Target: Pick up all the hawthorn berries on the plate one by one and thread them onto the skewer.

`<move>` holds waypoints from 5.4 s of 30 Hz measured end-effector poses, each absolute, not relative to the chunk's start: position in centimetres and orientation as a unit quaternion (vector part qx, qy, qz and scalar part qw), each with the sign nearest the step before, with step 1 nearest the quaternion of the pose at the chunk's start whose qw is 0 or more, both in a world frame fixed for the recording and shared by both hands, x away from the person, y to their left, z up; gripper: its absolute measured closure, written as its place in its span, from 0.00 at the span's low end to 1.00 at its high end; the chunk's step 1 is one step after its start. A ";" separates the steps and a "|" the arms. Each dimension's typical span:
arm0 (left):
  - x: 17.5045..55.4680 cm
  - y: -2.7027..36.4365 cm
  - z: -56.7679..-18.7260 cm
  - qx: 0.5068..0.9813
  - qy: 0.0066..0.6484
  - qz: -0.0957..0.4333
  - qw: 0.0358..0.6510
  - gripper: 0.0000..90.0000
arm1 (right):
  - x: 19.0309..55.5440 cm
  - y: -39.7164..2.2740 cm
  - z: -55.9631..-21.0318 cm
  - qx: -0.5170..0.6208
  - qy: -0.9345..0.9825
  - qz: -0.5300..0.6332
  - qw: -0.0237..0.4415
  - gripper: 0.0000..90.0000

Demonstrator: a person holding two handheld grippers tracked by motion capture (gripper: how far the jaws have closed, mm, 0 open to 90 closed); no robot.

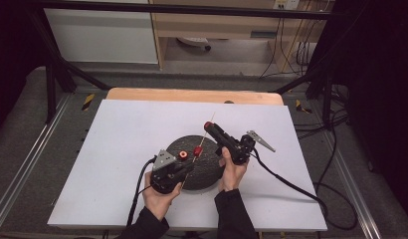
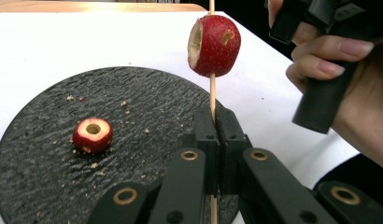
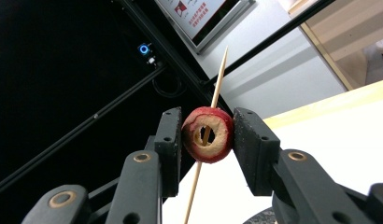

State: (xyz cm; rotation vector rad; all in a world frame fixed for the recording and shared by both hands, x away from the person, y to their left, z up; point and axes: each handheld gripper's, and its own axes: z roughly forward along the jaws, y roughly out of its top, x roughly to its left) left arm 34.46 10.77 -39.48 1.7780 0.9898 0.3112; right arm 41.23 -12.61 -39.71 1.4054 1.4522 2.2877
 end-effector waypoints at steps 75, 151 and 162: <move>32.8 24.1 -42.3 0.803 0.376 0.145 0.438 0.98 | 41.6 -13.3 -39.9 0.374 0.821 0.426 0.068 0.04; 32.7 26.7 -42.8 0.799 0.390 0.147 0.432 0.98 | 48.9 -1.2 -41.4 0.380 0.886 0.266 -0.020 0.68; 32.7 26.7 -42.8 0.800 0.389 0.147 0.432 0.98 | 49.1 -1.3 -41.5 0.385 0.884 0.264 -0.026 0.69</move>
